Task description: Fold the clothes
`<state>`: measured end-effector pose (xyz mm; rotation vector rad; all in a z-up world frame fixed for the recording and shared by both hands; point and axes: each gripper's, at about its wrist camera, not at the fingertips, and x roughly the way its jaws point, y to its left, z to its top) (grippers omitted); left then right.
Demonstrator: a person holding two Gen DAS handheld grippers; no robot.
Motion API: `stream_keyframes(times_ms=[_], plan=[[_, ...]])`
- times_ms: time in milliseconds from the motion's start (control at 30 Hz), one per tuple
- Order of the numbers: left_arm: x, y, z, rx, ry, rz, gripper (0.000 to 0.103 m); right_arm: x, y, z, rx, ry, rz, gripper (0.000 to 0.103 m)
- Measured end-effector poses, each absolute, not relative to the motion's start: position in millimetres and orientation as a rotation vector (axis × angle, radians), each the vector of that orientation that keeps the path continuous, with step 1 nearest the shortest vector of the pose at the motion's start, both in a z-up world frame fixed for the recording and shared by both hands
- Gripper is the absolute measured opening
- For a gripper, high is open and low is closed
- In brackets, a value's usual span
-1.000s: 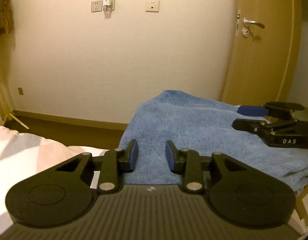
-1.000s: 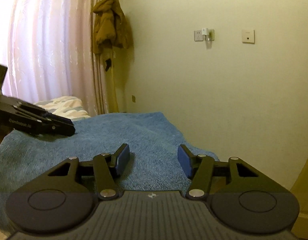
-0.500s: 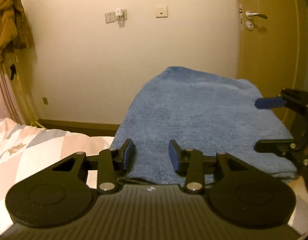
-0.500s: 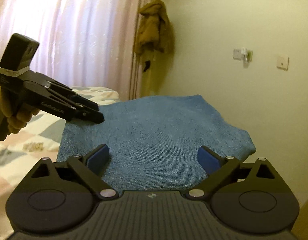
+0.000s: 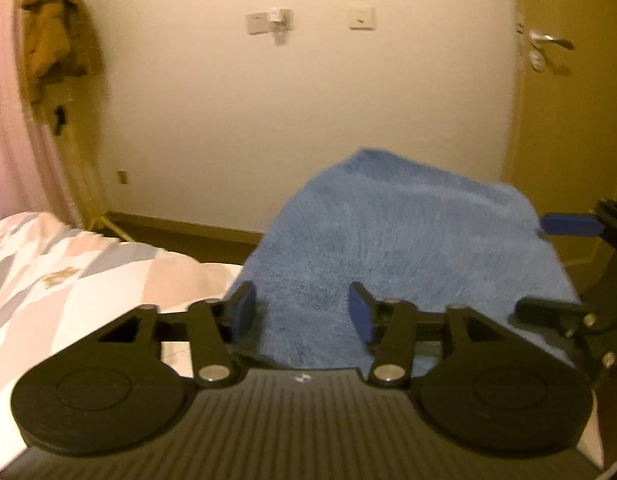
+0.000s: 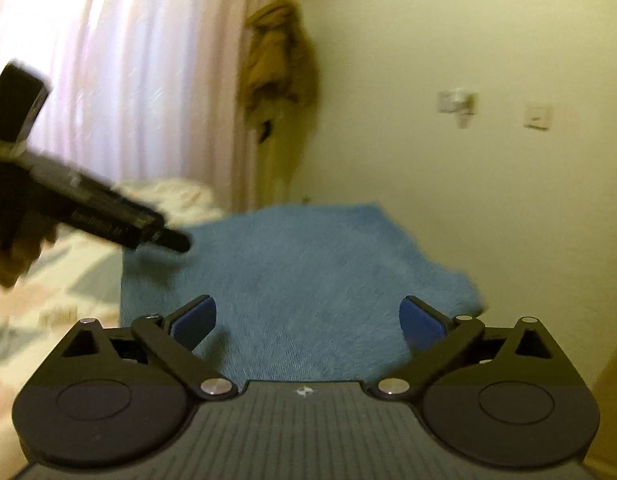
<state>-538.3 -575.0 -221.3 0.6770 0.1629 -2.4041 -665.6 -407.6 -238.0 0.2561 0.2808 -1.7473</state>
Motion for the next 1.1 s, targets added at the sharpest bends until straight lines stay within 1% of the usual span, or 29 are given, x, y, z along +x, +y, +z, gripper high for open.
stream_keyframes(times_ms=[33, 100, 167, 233, 300, 367, 467, 500, 567, 667, 867, 967, 1100], plan=[[-531.8, -568.3, -215.6, 0.671, 0.181, -2.398, 0.054, -663.1, -400.0, -230.9, 0.265, 0.253, -1.765, 0.101], [-514.7, -552.9, -204.2, 0.661, 0.226, -2.387, 0.061, -651.4, -383.1, -218.1, 0.297, 0.215, -1.808, 0.101], [-493.9, -535.2, -194.8, 0.68, 0.271, -2.363, 0.064, -632.9, -364.9, -207.8, 0.357, 0.192, -1.845, 0.101], [-470.5, -516.5, -184.8, 0.708, 0.316, -2.335, 0.065, -612.0, -346.4, -197.3, 0.421, 0.171, -1.88, 0.101], [-441.7, -494.9, -173.0, 0.742, 0.364, -2.3, 0.073, -585.4, -324.9, -183.9, 0.478, 0.149, -1.902, 0.101], [-413.0, -473.7, -160.1, 0.769, 0.408, -2.271, 0.073, -557.6, -302.3, -169.1, 0.535, 0.124, -1.92, 0.101], [-371.8, -441.0, -135.7, 0.798, 0.45, -2.241, 0.077, -521.6, -271.8, -142.6, 0.611, 0.087, -1.943, 0.101], [-359.5, -430.8, -127.2, 0.803, 0.454, -2.233, 0.078, -511.9, -263.2, -133.6, 0.635, 0.085, -1.949, 0.101], [-336.5, -409.3, -108.6, 0.816, 0.455, -2.208, 0.084, -493.0, -245.7, -114.1, 0.666, 0.087, -1.956, 0.101], [-309.7, -382.2, -82.6, 0.815, 0.445, -2.202, 0.089, -472.3, -223.4, -88.8, 0.701, 0.073, -1.956, 0.101], [-280.7, -350.8, -47.5, 0.832, 0.388, -2.163, 0.096, -447.4, -197.6, -54.3, 0.768, 0.085, -1.981, 0.103], [-271.8, -338.2, -35.4, 0.825, 0.341, -2.148, 0.102, -437.5, -194.3, -44.3, 0.811, 0.121, -2.001, 0.103], [-263.6, -332.2, -30.6, 0.821, 0.347, -2.162, 0.102, -425.6, -201.3, -37.2, 0.847, 0.185, -2.032, 0.103]])
